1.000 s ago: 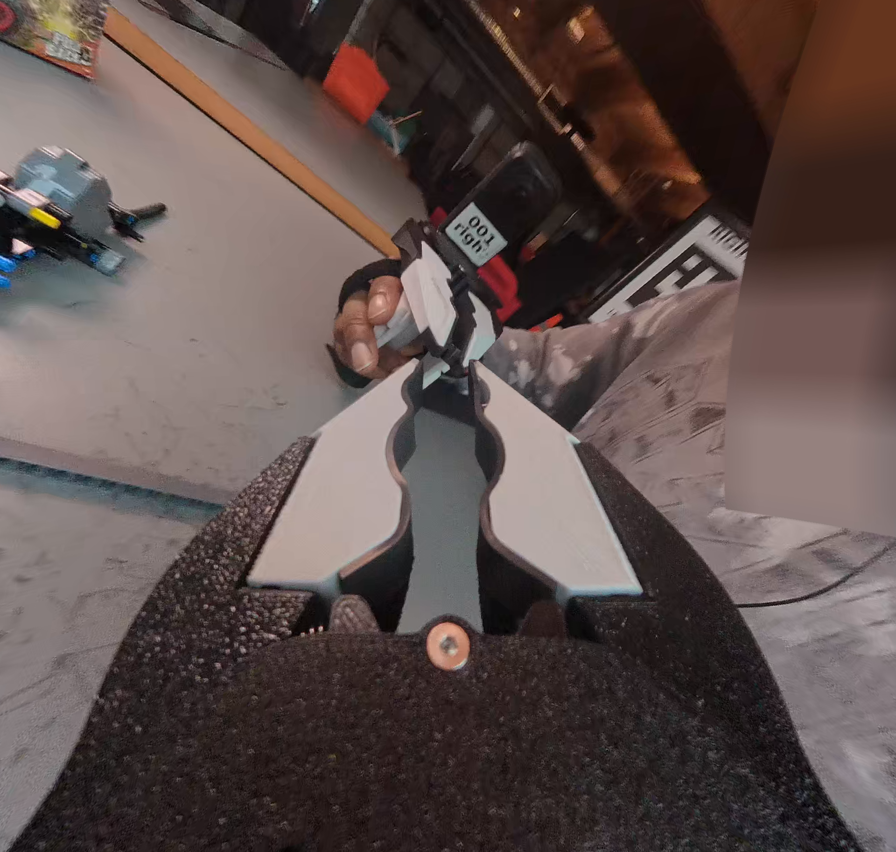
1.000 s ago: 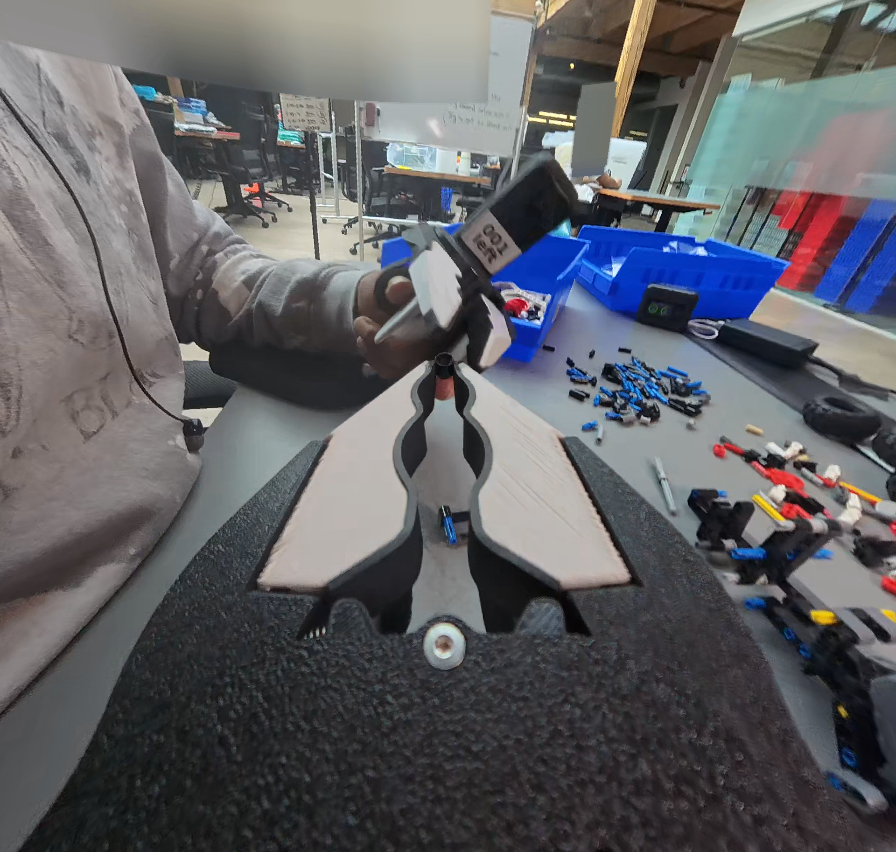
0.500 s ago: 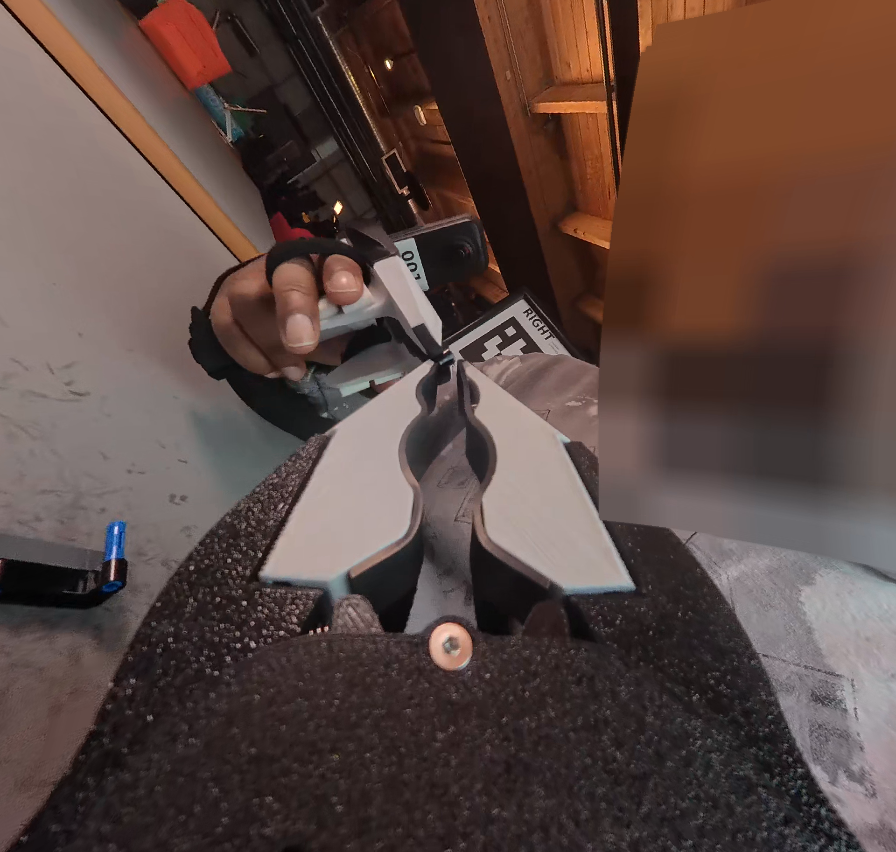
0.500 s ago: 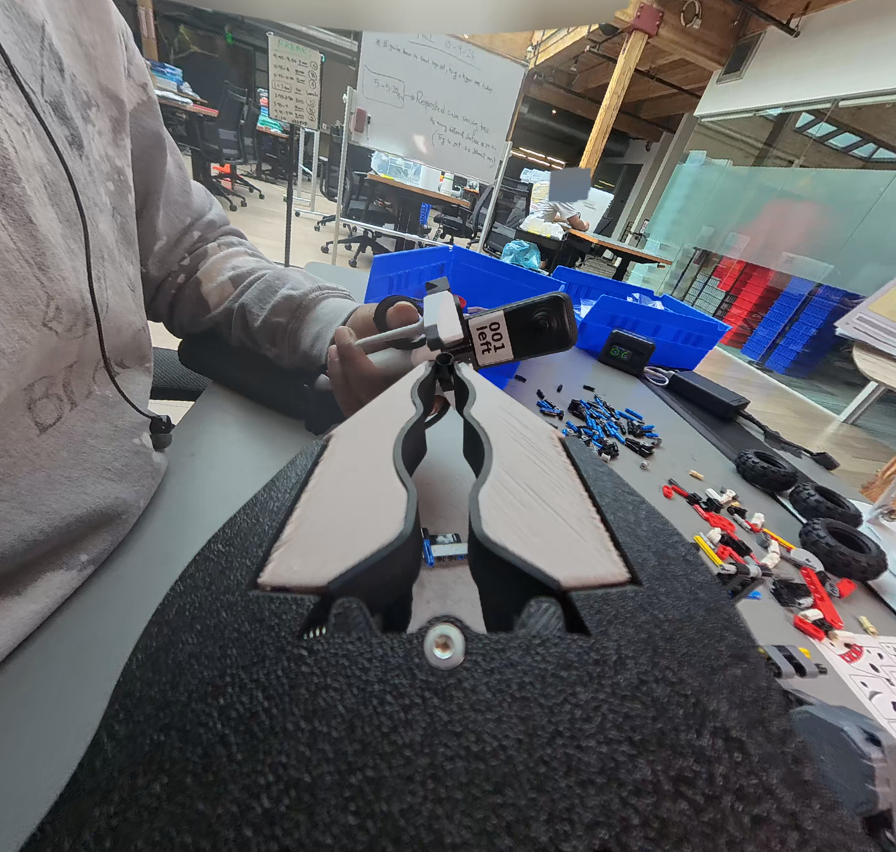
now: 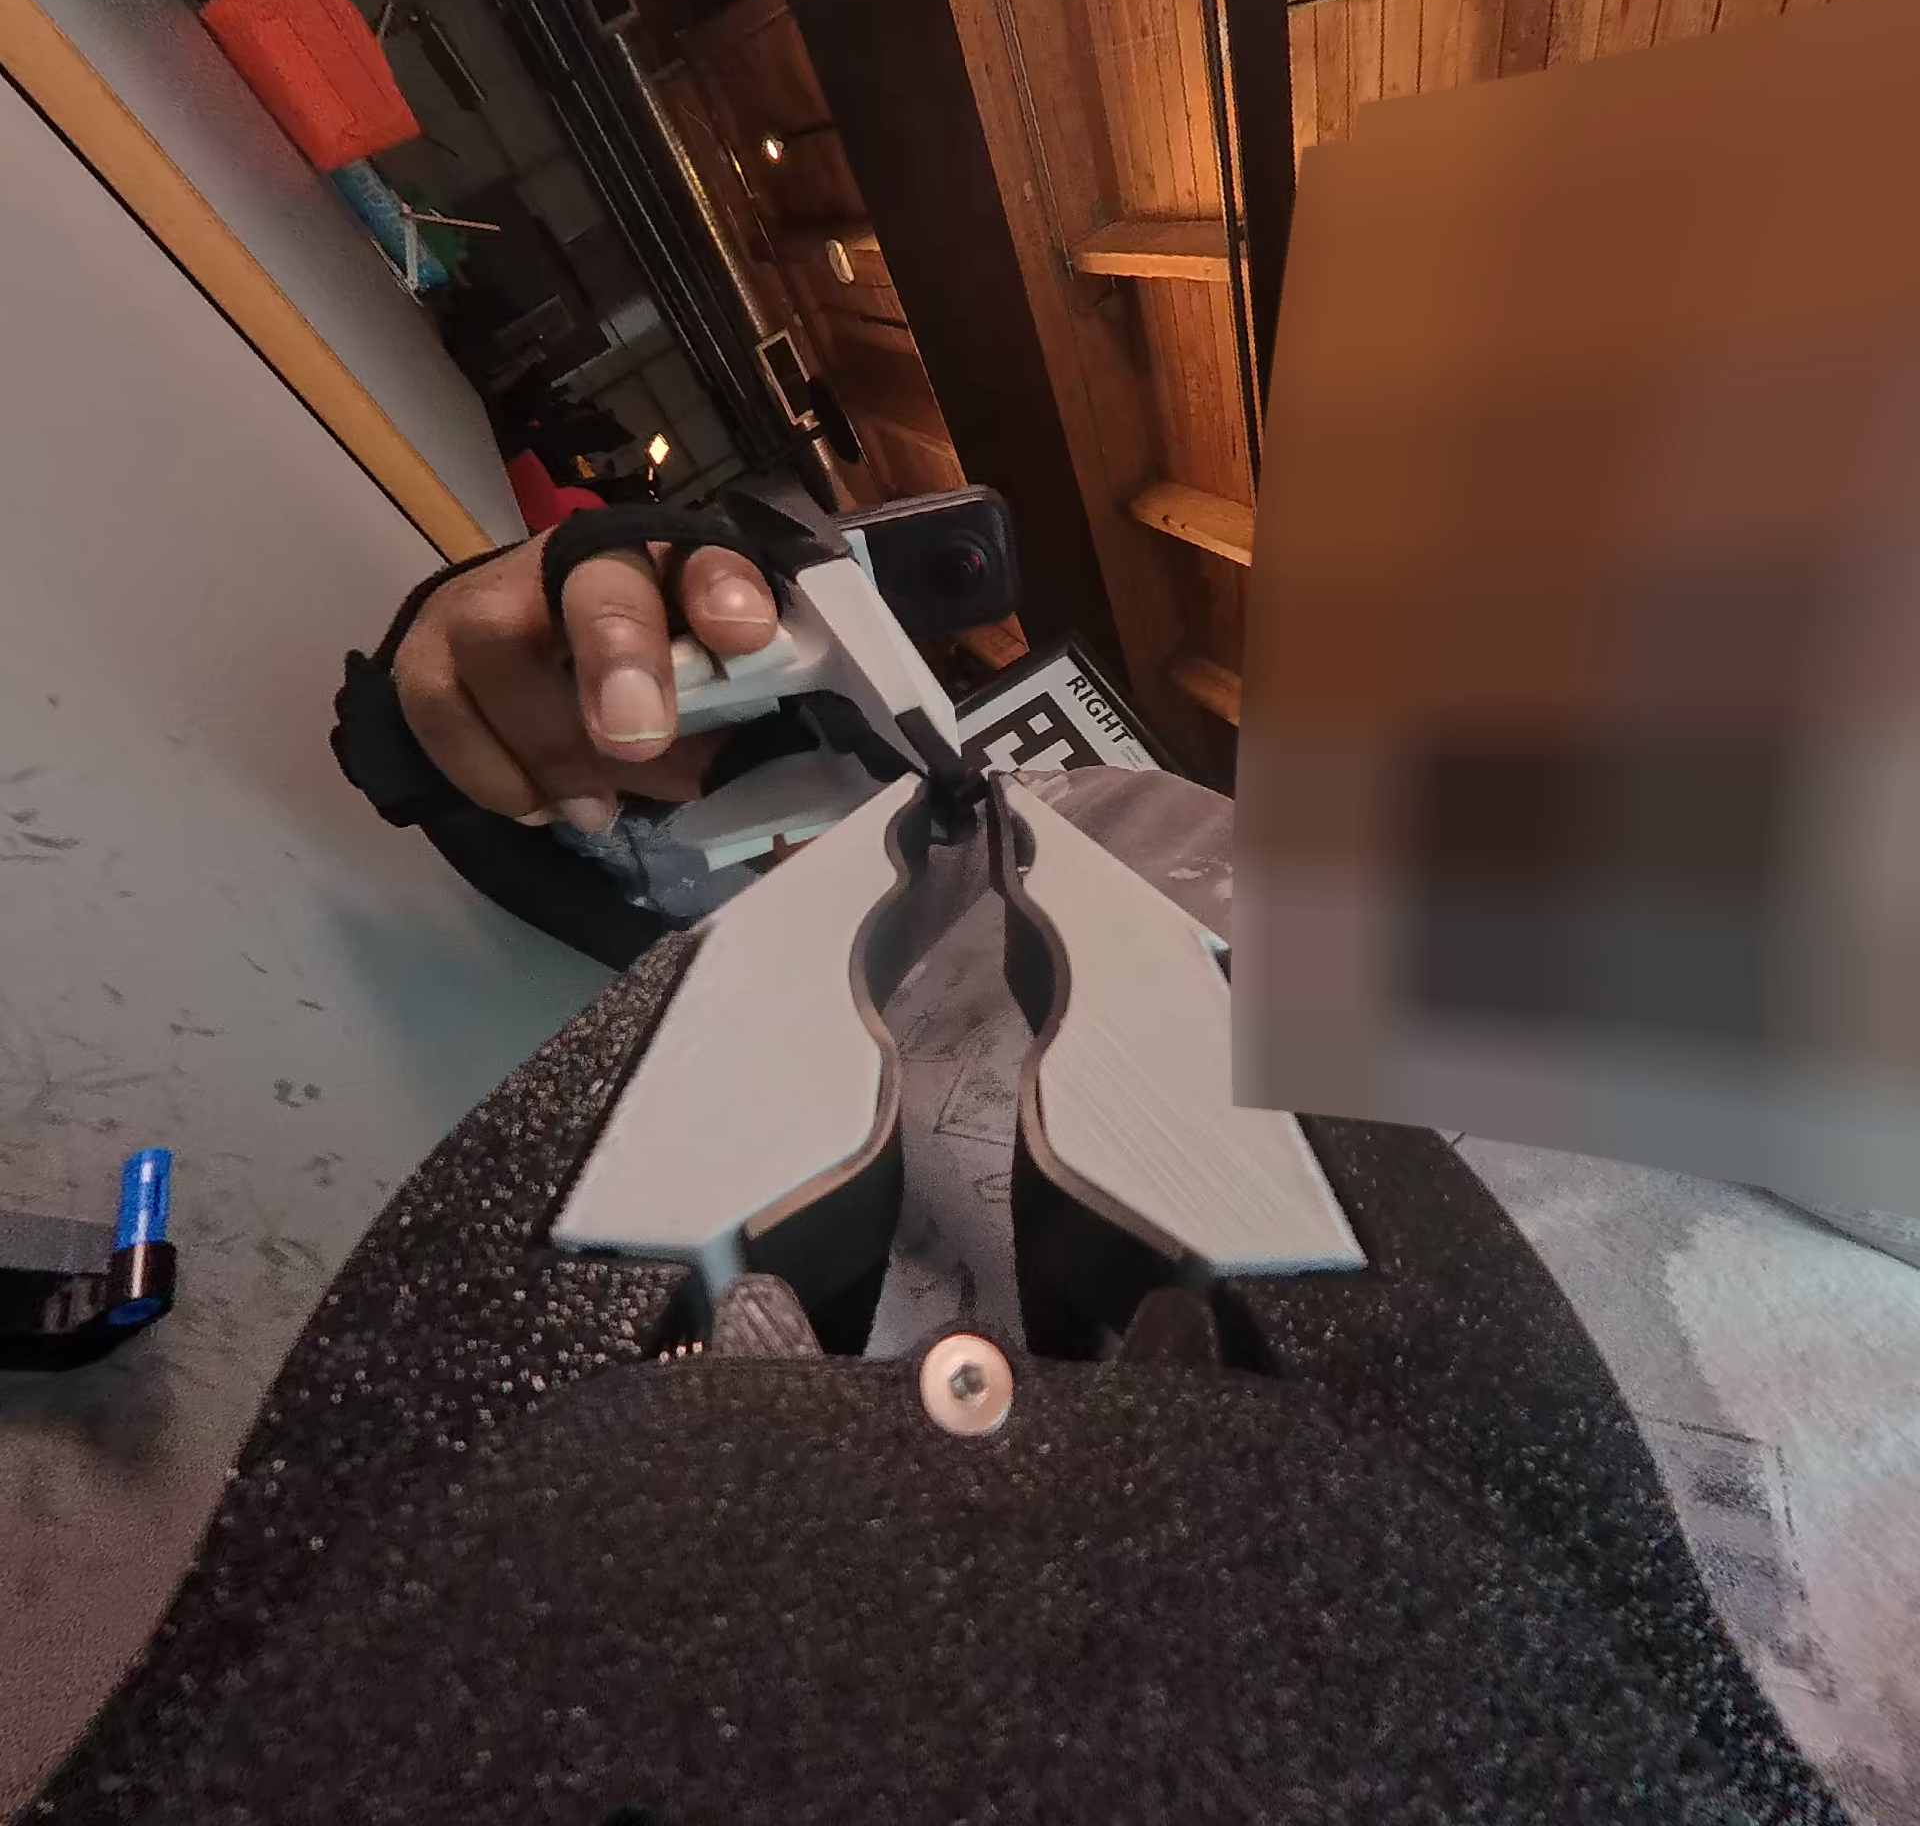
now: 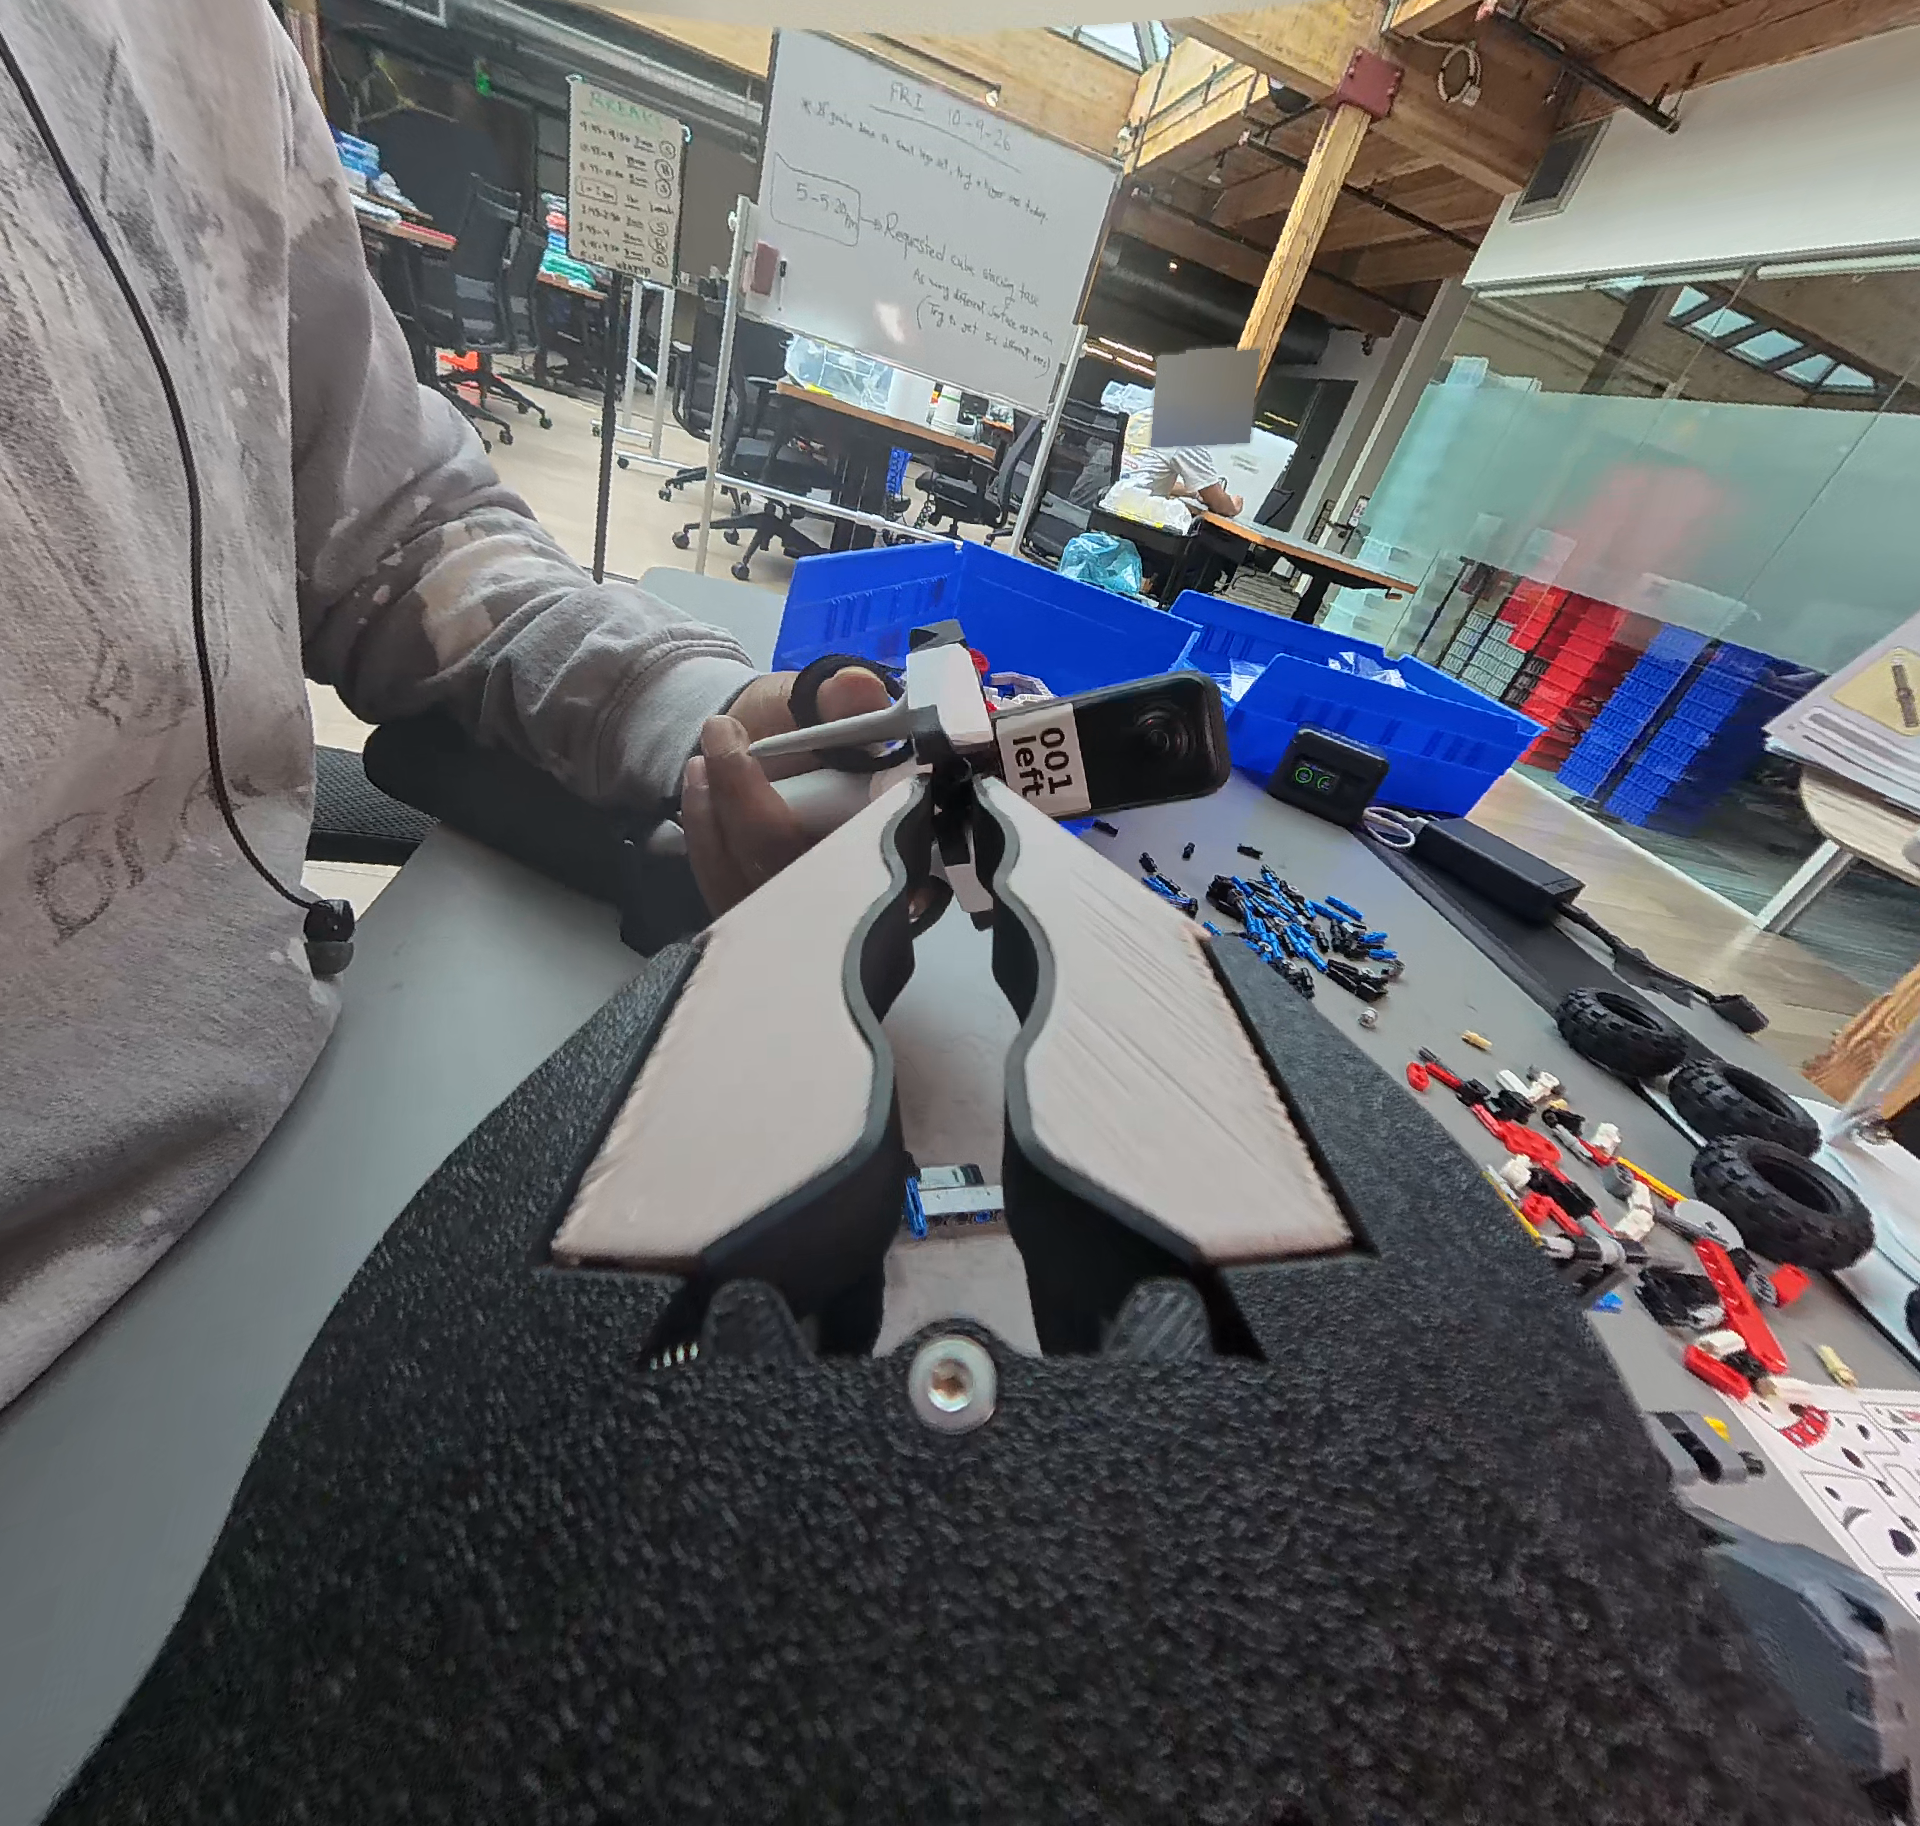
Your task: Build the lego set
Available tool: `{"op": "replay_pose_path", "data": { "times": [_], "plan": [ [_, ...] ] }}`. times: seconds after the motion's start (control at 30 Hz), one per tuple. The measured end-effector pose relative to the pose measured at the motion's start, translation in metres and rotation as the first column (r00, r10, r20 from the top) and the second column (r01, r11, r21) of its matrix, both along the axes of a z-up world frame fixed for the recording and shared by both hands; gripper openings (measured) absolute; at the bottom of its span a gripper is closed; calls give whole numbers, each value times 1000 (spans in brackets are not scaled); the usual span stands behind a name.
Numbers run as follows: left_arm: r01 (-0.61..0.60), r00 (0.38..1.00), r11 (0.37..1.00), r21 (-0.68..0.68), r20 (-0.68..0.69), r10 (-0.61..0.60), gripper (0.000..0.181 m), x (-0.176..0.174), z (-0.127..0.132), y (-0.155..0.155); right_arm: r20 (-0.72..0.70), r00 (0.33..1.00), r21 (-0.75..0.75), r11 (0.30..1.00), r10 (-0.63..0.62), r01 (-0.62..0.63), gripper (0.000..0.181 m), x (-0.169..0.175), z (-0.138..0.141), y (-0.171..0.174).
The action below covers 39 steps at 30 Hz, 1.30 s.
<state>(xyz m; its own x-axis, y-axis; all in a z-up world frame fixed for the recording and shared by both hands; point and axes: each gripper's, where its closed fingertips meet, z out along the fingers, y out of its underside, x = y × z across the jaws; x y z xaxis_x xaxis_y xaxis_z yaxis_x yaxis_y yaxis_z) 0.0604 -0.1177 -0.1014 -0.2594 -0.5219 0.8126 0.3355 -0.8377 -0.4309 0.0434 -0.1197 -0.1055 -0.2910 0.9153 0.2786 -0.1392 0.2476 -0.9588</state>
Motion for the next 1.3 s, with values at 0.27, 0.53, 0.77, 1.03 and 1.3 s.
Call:
{"op": "replay_pose_path", "data": {
  "times": [0.27,0.53,0.77,1.03,1.3],
  "plan": [
    [-130,936,984,122,-311,163,12,-3,-28,12,77,991,220,971,-114,95,7,-3,-26,12],
    [-152,892,982,111,-412,184,11,-5,-43,13,102,981,353,928,-166,120,12,-4,-38,14],
    [-109,905,993,36,-409,114,12,-1,-50,8,156,979,365,929,-133,68,7,-1,-47,9],
    [-78,967,997,15,-241,79,13,-7,-27,5,85,995,129,991,-47,36,7,2,-22,4],
    [-86,960,996,10,-266,85,8,-6,-30,6,113,992,139,989,-62,46,7,-1,-29,5]
  ]
}}
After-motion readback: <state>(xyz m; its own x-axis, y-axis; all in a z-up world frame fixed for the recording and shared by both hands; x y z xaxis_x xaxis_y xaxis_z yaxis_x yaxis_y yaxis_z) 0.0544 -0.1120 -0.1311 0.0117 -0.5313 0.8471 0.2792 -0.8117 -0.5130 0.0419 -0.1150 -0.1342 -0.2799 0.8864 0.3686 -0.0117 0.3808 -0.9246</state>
